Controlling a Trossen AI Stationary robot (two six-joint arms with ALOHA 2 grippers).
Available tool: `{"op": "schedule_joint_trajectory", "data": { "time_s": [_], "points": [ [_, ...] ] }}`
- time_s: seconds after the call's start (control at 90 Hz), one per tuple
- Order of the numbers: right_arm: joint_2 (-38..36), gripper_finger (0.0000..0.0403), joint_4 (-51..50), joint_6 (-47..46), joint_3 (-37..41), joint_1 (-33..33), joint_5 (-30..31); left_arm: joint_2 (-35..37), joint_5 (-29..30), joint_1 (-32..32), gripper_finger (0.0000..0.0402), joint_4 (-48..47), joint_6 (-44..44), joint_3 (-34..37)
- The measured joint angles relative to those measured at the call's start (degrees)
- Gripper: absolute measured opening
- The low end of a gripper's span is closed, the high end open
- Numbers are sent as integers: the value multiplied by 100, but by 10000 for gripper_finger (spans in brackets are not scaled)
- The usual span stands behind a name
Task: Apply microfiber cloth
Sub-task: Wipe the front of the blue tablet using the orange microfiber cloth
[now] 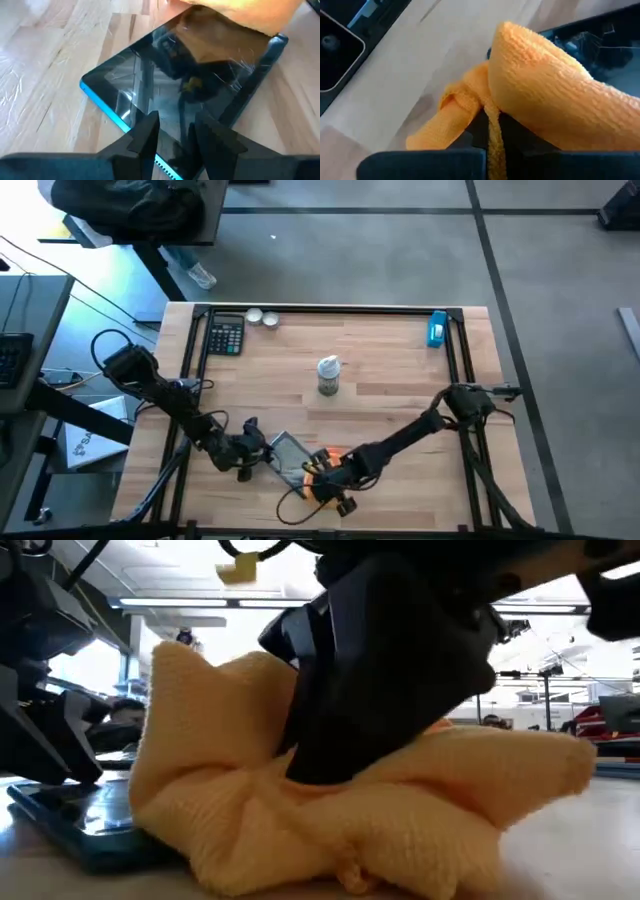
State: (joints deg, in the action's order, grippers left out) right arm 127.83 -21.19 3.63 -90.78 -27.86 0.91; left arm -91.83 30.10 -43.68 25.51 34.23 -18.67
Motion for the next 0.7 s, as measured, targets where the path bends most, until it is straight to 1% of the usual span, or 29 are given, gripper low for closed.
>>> {"op": "schedule_joint_trajectory", "data": {
  "time_s": [0.156,0.211,0.322,0.444,0.567,0.644,0.7],
  "points": [
    [15,0,693,468,7,202,78,0,134,0,114,-41,-141,15],
    [15,0,956,661,7,389,206,0,132,0,114,-41,-149,15],
    [59,0,1176,980,7,825,299,0,119,2,114,-39,-150,12],
    [63,0,1263,1424,4,1254,240,0,116,2,114,-39,-150,11],
    [63,0,1631,1704,2,1655,197,0,112,2,114,-41,-149,10],
    [59,0,1706,1779,-9,1833,100,0,112,2,114,-41,-146,10],
    [57,0,1586,1780,-11,1861,-41,0,110,2,114,-41,-125,10]
  ]
}}
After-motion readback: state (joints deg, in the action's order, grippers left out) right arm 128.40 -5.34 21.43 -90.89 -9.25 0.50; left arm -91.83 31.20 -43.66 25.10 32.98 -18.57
